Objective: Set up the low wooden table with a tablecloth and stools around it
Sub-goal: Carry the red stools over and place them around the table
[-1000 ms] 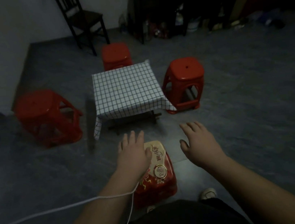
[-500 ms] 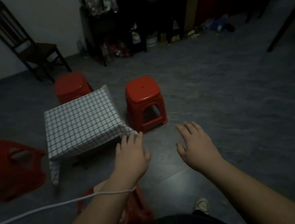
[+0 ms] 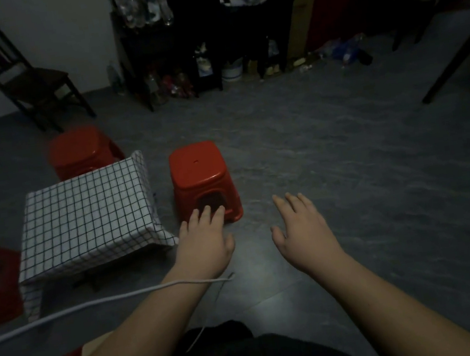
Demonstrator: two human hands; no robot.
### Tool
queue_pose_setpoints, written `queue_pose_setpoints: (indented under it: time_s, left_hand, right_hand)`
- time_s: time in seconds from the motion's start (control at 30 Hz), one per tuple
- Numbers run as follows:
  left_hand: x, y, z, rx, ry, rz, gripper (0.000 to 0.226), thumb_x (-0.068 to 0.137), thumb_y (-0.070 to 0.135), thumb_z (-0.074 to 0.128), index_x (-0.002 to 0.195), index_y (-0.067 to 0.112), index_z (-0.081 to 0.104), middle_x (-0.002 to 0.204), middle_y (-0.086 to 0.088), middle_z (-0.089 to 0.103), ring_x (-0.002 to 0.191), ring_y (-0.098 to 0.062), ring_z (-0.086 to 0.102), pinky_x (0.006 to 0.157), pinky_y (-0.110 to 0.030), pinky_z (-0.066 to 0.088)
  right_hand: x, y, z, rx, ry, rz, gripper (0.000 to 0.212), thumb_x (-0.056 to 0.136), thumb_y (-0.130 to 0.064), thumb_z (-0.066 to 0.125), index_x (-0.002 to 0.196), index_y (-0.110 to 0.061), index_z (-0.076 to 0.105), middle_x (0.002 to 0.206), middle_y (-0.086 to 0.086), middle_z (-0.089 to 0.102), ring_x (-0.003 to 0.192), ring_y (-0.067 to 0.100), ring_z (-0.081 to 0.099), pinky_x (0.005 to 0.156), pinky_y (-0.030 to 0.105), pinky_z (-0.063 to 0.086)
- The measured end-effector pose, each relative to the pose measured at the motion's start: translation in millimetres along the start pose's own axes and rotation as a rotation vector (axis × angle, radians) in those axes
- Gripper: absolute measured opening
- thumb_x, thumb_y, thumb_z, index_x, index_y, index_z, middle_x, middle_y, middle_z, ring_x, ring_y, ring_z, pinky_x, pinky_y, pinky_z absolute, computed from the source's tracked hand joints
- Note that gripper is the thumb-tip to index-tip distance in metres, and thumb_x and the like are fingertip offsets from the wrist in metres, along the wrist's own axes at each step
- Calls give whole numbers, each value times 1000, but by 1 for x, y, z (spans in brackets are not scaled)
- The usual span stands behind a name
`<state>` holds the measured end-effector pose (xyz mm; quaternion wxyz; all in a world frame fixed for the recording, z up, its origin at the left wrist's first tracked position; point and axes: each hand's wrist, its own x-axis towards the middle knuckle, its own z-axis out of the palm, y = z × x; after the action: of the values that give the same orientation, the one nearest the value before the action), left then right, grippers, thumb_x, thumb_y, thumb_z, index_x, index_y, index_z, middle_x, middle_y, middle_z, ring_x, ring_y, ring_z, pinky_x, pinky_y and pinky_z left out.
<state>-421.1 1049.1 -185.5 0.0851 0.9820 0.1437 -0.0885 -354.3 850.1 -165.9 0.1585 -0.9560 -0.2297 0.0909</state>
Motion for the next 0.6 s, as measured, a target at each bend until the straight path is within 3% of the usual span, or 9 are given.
queue_pose_setpoints:
  time_s: [0.33, 0.6]
  left_hand:
    - [178, -15, -7, -75, 8, -99, 68, 94, 49, 43, 155, 25, 23, 160, -9, 29, 146, -32, 26, 116, -49, 25]
    - [363, -82, -49, -102, 19, -190, 70, 93, 48, 45, 155, 23, 24, 159, -10, 30, 145, -31, 27, 116, -47, 28]
  right_hand:
    - [195, 15, -9, -31, -40, -102, 68, 95, -41, 47, 156, -22, 24, 160, 8, 28, 150, 27, 14, 121, 43, 20]
    - [406, -23, -1, -77, -166, -236, 64, 96, -38, 47, 154, -19, 27, 159, 9, 30, 149, 28, 17, 121, 41, 19]
